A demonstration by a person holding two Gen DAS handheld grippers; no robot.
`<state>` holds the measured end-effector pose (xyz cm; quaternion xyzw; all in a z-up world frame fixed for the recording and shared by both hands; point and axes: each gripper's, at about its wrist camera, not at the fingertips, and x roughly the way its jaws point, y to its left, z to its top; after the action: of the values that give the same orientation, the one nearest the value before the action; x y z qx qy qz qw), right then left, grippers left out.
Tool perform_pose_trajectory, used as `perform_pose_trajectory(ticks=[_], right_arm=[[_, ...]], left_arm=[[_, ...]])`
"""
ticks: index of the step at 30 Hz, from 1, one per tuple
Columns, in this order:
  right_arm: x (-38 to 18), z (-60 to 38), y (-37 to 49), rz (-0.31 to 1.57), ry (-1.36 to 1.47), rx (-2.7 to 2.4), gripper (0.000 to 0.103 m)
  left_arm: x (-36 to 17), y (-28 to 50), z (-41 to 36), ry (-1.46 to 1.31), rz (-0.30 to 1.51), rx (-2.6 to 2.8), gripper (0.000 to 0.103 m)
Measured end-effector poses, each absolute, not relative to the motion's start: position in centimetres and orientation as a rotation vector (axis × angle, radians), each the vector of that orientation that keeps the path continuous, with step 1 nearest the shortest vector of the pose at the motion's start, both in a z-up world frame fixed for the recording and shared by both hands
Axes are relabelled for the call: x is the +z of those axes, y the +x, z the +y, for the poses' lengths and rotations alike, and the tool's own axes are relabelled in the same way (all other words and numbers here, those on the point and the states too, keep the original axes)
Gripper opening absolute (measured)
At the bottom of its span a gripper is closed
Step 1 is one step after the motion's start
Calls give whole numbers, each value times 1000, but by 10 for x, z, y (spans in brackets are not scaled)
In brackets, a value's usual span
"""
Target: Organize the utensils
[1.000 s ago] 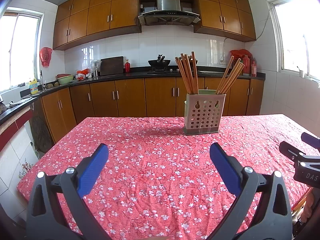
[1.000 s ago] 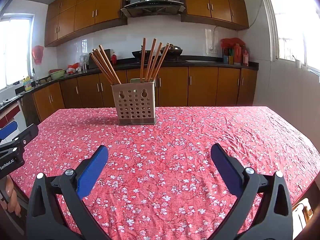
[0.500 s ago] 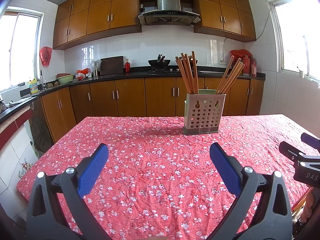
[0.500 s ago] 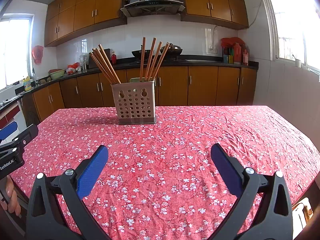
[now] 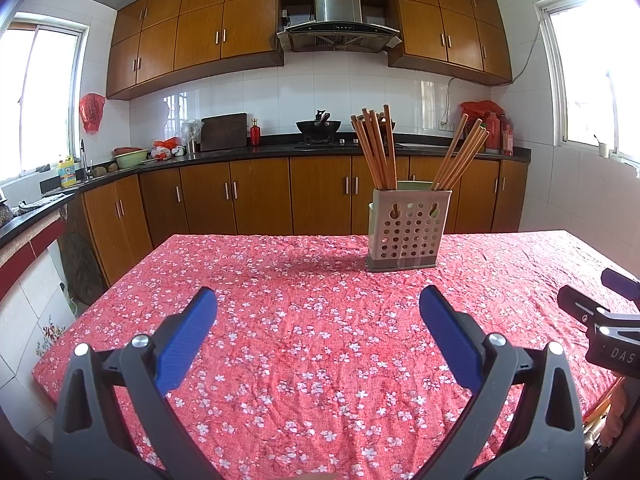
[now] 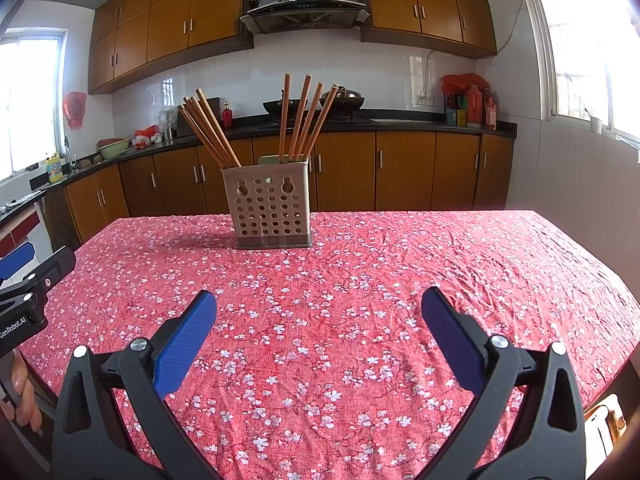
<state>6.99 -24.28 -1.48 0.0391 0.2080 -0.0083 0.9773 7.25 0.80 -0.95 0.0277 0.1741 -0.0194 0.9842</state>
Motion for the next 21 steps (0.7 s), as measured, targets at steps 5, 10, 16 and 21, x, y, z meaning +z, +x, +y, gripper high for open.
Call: perform_pose_trajectory(ticks=[5,10,16,21], right_arm=[[-15,-242,70,420,79,-17,101],[-15,-243,70,419,79,-17,101],[-15,-242,70,419,79,-16,101],[-14,-243,70,420,80,-16,101]], left_arm=[[-10,73,8,56,351,-39,99],[-8,74,7,55,352,-38,99],[-8,74,7,55,352,-38,99],[-8,74,7,54,352,-37,99]])
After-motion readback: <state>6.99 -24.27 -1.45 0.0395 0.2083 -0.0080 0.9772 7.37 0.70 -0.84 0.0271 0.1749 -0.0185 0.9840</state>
